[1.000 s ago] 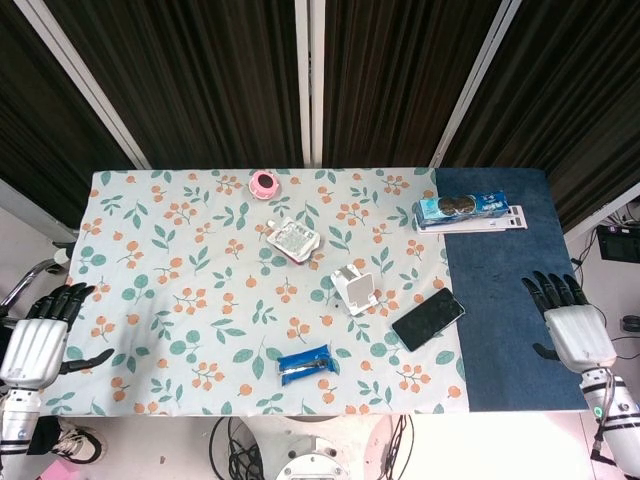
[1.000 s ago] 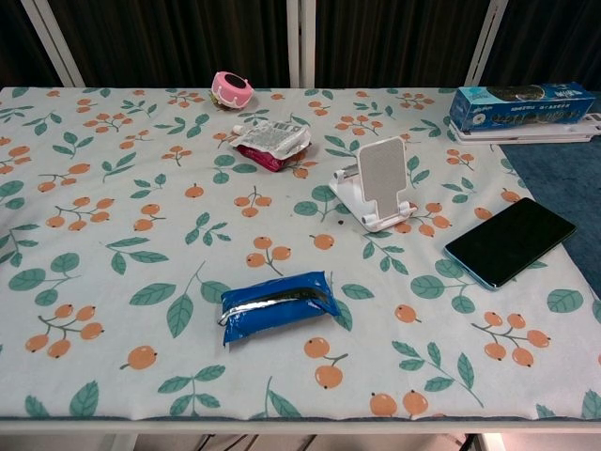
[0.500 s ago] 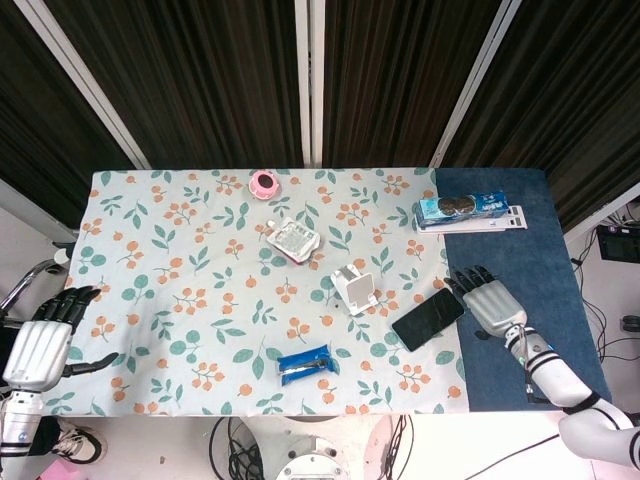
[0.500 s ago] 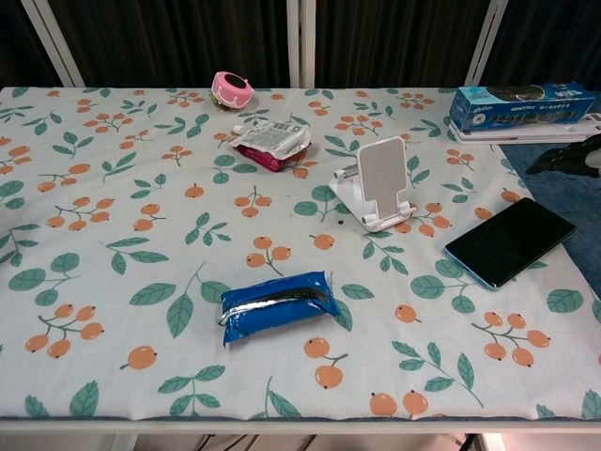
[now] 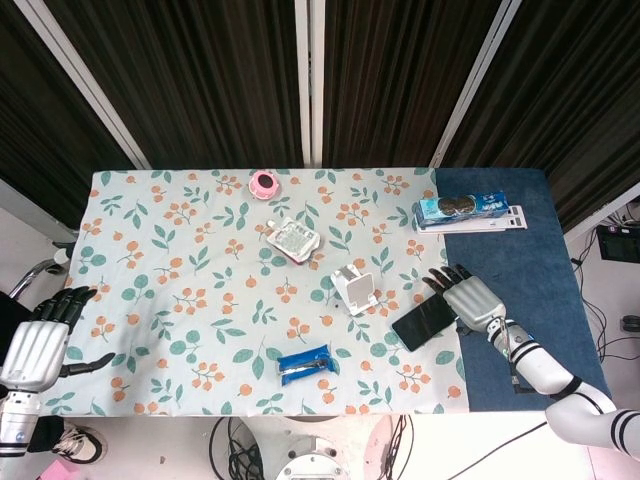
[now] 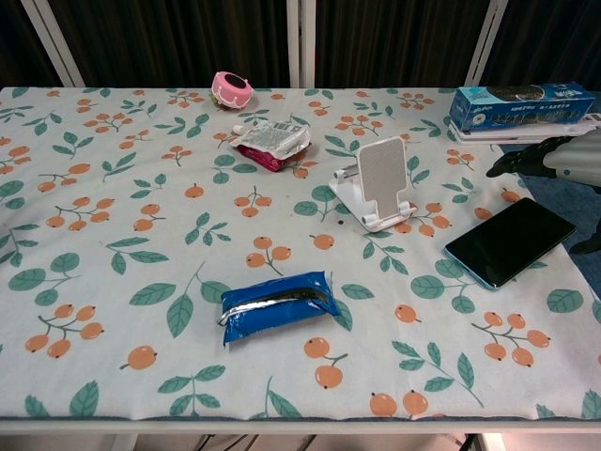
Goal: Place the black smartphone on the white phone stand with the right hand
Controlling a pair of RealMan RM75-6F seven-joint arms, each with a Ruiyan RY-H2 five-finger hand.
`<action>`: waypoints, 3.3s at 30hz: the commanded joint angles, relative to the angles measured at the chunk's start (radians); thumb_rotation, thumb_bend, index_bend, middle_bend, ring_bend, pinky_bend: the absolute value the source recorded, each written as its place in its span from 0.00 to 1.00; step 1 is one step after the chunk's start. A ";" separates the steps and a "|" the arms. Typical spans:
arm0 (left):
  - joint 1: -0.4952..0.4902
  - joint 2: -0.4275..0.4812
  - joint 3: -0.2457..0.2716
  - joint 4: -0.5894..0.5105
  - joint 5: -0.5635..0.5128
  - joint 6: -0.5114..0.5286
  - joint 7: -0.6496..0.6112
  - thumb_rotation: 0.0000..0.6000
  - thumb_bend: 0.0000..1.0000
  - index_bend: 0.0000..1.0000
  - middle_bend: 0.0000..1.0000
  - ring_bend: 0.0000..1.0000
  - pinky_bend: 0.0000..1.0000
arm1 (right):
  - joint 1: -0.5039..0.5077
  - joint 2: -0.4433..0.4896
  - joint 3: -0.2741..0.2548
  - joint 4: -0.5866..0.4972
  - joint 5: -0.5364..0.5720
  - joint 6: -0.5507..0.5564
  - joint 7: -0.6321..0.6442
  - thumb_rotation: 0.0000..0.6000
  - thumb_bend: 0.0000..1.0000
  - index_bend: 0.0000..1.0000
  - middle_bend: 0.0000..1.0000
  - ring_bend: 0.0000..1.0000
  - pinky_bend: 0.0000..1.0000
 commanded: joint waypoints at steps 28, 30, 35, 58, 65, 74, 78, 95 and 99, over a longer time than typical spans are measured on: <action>0.003 0.001 -0.004 0.013 -0.020 -0.001 -0.013 0.70 0.00 0.14 0.13 0.11 0.21 | 0.028 -0.050 -0.055 0.078 -0.036 0.044 0.108 1.00 0.07 0.26 0.00 0.00 0.00; 0.004 0.002 -0.005 0.014 -0.022 -0.001 -0.014 0.70 0.00 0.14 0.13 0.11 0.22 | 0.031 -0.050 -0.056 0.078 -0.035 0.041 0.107 1.00 0.07 0.26 0.00 0.00 0.00; 0.005 0.002 -0.004 0.016 -0.029 -0.007 -0.010 0.70 0.00 0.14 0.13 0.11 0.21 | 0.040 -0.053 -0.062 0.080 -0.028 0.024 0.100 1.00 0.07 0.26 0.00 0.00 0.00; 0.009 -0.002 -0.002 0.028 -0.028 -0.003 -0.028 0.71 0.00 0.14 0.13 0.11 0.22 | 0.032 -0.057 -0.072 0.080 -0.071 0.114 0.162 1.00 0.18 0.63 0.25 0.09 0.12; 0.011 -0.004 -0.001 0.031 -0.028 -0.004 -0.030 0.71 0.00 0.14 0.13 0.11 0.21 | 0.026 -0.056 -0.076 0.091 -0.080 0.137 0.150 1.00 0.20 0.64 0.37 0.30 0.25; 0.012 -0.004 -0.002 0.031 -0.027 0.000 -0.029 0.71 0.00 0.14 0.13 0.11 0.21 | 0.015 -0.033 -0.062 0.069 -0.106 0.217 0.174 1.00 0.21 0.65 0.45 0.44 0.28; 0.013 -0.002 -0.004 0.028 -0.025 0.005 -0.028 0.70 0.00 0.14 0.13 0.11 0.21 | 0.005 0.011 -0.026 0.035 -0.141 0.332 0.141 1.00 0.21 0.65 0.47 0.44 0.28; 0.011 -0.036 -0.009 0.079 -0.006 0.023 -0.074 0.71 0.00 0.14 0.14 0.11 0.22 | 0.211 0.087 0.021 0.289 -0.574 0.610 -0.120 1.00 0.20 0.64 0.47 0.44 0.31; 0.011 -0.042 -0.010 0.090 -0.009 0.023 -0.076 0.70 0.00 0.14 0.14 0.11 0.22 | 0.270 0.073 -0.025 0.371 -0.679 0.627 -0.125 1.00 0.20 0.64 0.47 0.44 0.28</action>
